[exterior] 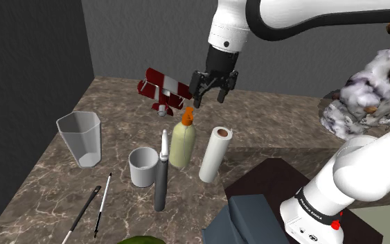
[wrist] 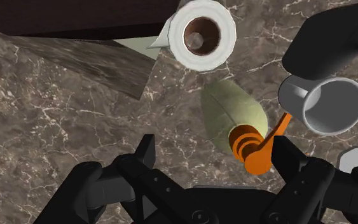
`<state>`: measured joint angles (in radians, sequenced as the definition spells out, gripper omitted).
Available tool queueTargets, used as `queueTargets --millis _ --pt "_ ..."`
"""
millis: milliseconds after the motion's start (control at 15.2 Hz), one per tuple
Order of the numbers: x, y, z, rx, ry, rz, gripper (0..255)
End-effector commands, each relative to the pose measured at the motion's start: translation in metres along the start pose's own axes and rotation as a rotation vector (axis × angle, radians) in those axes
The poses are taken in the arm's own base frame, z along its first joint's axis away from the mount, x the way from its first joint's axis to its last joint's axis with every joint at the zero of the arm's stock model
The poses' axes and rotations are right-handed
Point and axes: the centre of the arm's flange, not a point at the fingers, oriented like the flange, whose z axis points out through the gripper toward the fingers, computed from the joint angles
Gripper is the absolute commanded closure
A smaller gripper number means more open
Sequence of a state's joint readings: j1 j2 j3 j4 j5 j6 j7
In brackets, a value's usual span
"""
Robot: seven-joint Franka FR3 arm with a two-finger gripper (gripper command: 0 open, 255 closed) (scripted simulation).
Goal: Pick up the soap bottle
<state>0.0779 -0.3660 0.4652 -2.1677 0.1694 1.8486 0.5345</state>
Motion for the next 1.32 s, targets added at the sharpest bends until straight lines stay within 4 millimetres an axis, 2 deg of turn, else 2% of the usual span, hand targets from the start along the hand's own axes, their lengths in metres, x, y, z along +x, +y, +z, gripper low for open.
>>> queueTargets --millis 0,132,594,726,792,1254 --pt "0.007 -0.027 0.012 -0.005 0.010 0.005 0" --pt "0.013 -0.046 0.019 -0.010 0.017 0.009 0" --pt "0.012 -0.046 0.056 -0.010 0.017 0.009 0" --pt "0.012 -0.045 0.059 -0.010 0.017 0.009 0" --pt "0.012 -0.045 0.058 -0.010 0.017 0.009 255" --pt "0.012 -0.045 0.058 -0.010 0.017 0.009 255"
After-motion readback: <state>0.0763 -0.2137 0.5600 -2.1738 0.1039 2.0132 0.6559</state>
